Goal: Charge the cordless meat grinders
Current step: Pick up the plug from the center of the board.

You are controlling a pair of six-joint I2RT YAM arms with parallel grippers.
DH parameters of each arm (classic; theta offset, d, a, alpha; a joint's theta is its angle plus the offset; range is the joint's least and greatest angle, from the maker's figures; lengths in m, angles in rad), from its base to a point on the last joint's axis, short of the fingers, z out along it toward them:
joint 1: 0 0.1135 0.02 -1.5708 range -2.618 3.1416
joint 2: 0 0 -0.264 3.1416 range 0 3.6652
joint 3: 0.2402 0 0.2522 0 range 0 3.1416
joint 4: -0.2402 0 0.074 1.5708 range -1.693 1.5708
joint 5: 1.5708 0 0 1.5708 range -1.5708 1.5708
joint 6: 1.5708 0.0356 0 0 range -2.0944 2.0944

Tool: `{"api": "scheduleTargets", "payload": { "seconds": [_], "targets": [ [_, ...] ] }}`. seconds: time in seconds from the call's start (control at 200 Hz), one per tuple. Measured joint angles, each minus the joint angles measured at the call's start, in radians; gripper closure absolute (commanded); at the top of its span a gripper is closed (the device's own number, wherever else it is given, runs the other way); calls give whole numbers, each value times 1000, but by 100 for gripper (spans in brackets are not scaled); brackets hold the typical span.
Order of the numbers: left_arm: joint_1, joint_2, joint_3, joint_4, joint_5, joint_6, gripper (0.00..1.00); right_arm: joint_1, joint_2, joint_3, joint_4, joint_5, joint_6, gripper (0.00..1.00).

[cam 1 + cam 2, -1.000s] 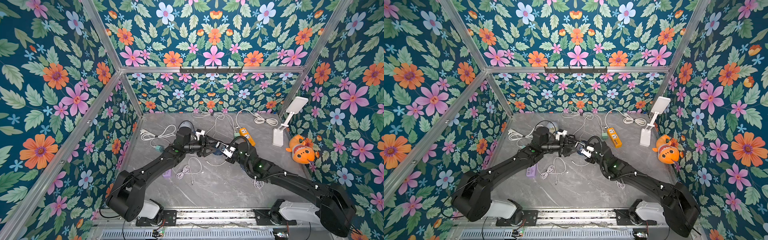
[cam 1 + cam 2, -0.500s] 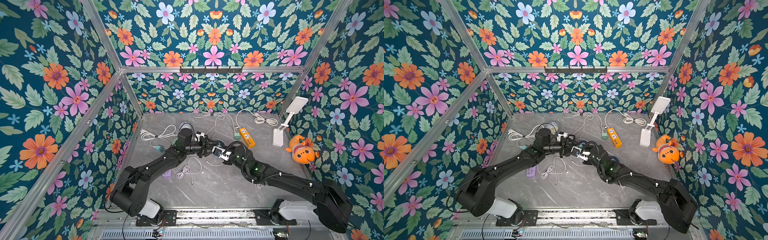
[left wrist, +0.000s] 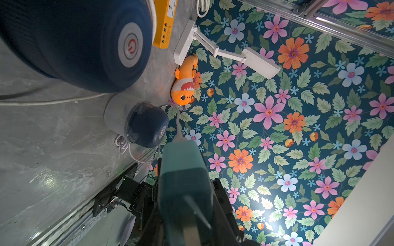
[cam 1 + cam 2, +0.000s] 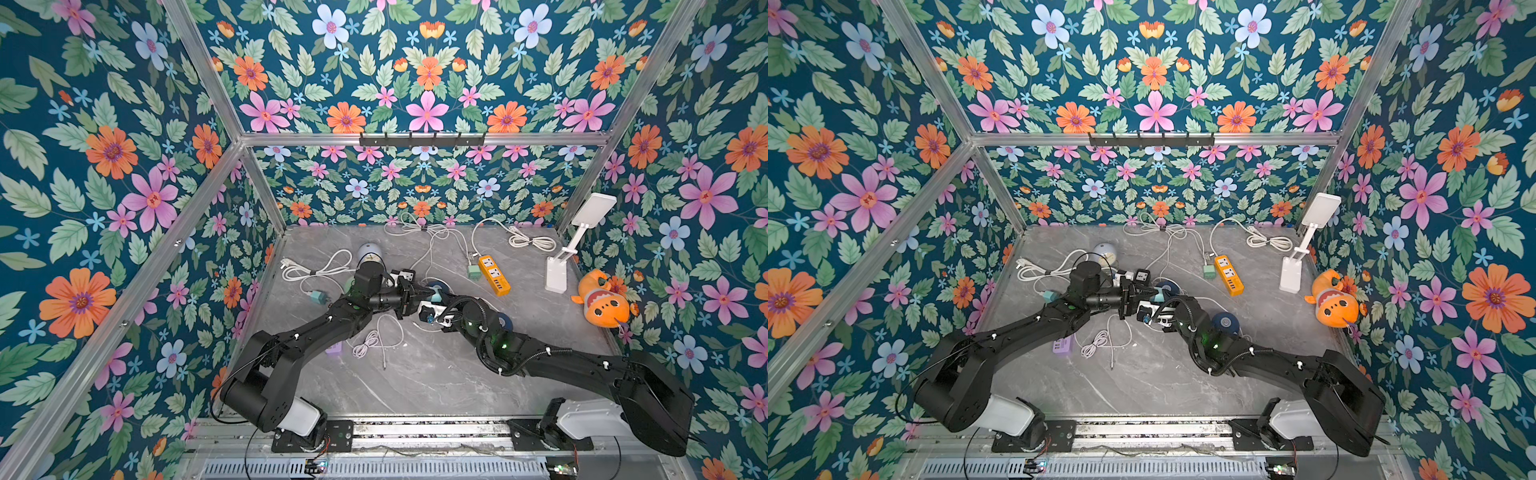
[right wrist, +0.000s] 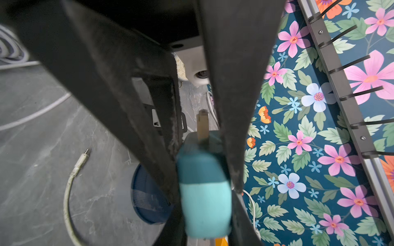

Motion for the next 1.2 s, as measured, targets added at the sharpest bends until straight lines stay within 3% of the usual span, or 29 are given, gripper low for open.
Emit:
{"api": "scheduleTargets", "payload": {
  "seconds": [0.14,0.32,0.415,0.515,0.63,0.75,0.84,1.01,1.2],
  "targets": [
    [0,5,-18,59,8,13,100,2,-53,-18,-2,-18,55,47],
    [8,22,-45,132,3,16,100,2,-210,-37,-88,-49,174,33],
    [11,27,-45,157,1,35,100,-15,-308,-5,-237,-68,282,26],
    [16,27,-22,170,7,106,100,-119,-368,138,-436,-135,477,29],
    [17,6,22,162,16,269,100,-360,-353,383,-681,-343,813,38],
    [16,-24,43,185,27,459,100,-532,-265,551,-874,-644,1040,37],
    [15,-4,64,245,61,543,100,-609,-201,579,-926,-842,1185,33],
    [16,114,133,471,111,504,100,-639,-150,559,-874,-1120,1390,30],
    [16,210,193,702,130,378,100,-648,-101,503,-679,-1297,1561,29]
  ]
}}
